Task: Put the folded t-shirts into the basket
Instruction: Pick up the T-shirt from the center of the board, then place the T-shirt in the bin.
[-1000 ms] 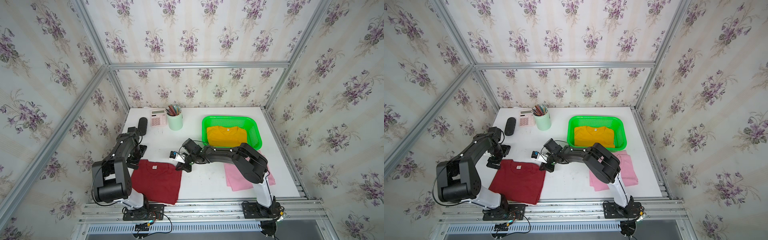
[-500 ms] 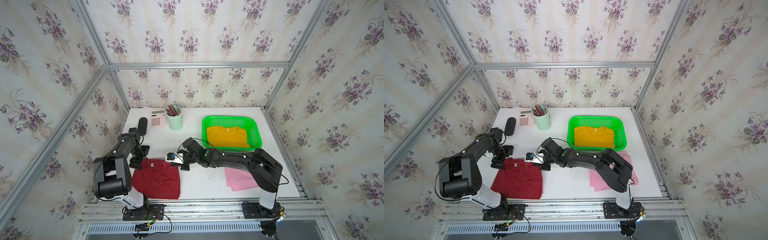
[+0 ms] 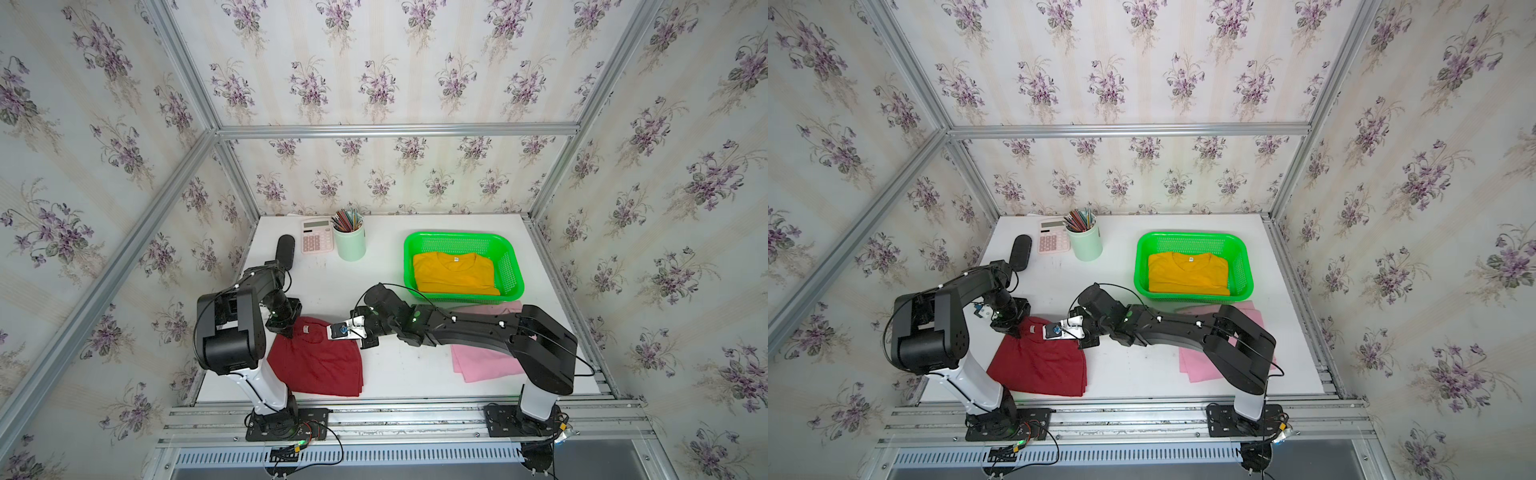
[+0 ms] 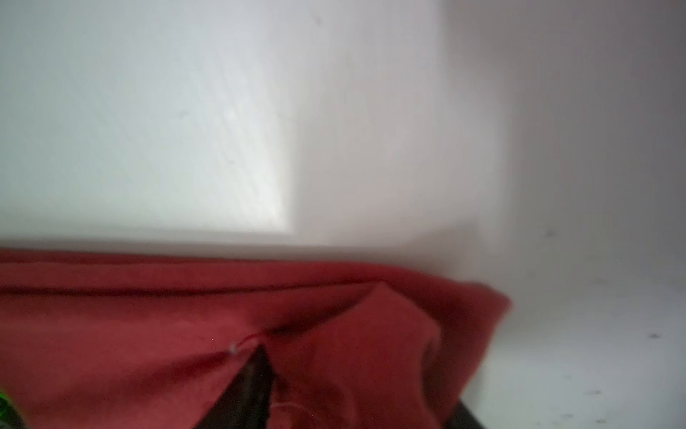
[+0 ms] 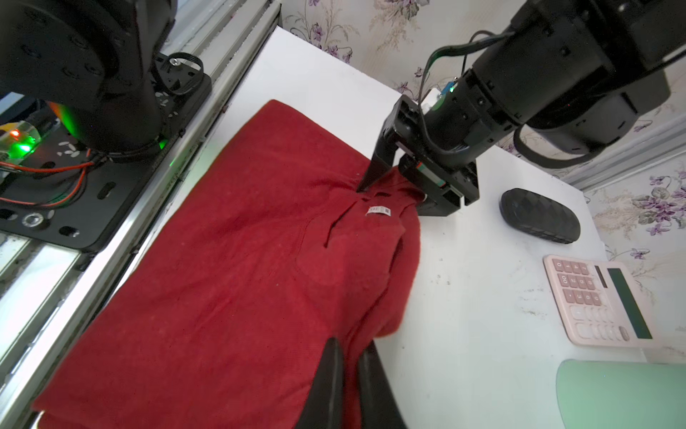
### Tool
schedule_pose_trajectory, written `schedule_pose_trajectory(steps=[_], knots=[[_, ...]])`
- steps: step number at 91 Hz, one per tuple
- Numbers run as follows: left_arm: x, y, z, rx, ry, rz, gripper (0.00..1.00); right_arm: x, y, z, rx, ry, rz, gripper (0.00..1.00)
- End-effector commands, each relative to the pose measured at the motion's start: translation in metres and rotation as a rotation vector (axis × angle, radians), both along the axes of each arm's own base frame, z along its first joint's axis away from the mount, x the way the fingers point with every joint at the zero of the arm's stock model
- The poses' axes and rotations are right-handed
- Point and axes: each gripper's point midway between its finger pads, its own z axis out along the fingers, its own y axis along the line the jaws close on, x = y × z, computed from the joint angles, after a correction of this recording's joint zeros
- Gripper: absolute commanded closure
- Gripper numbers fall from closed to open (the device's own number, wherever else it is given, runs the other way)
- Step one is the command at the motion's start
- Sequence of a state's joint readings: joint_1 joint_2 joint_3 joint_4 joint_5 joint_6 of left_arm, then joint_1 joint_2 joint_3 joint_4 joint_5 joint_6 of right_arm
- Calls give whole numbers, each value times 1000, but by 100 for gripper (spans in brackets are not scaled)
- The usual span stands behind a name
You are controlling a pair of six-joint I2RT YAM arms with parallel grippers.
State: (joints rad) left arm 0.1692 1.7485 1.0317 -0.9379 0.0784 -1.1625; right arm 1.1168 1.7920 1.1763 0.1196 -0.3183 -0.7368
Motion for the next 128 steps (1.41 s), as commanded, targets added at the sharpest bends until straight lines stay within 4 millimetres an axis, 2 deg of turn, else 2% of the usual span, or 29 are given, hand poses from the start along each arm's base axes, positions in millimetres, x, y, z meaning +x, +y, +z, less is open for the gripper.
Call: schedule_pose_trajectory(steps=[1,4,20,36,43,60,70,76,82,86,95,105,118,128], knots=[[-11,9,10,67,7,36,93,9,3,17,46,-41,-35,100],[-11,9,16,73,-17,43,100,10,1,16,36,-42,-49,100],[0,-15,54,-14,-189,65,100,20,-19,20,-33,-26,-134,100],[3,-52,89,-59,-325,84,100,46,-63,44,-52,71,-264,100],[7,-79,99,-86,-378,100,100,59,-88,54,-68,101,-312,100],[37,-149,129,-129,-534,42,100,91,-154,80,-74,146,-496,100],[62,-187,156,-150,-597,1,100,115,-201,84,-82,131,-652,100],[79,-212,164,-136,-637,-24,100,132,-229,82,-92,134,-740,100],[91,-243,178,-161,-681,-55,100,145,-250,85,-92,157,-796,100],[99,-264,185,-183,-700,-78,100,159,-273,88,-80,181,-864,100],[109,-310,184,-233,-666,-125,100,172,-304,97,-66,188,-945,100],[120,-347,177,-261,-647,-150,100,186,-337,99,-91,156,-1042,100],[141,-374,154,-244,-625,-141,100,209,-373,99,-99,122,-1153,100],[174,-392,132,-245,-684,-151,100,233,-394,97,-84,73,-1238,100]])
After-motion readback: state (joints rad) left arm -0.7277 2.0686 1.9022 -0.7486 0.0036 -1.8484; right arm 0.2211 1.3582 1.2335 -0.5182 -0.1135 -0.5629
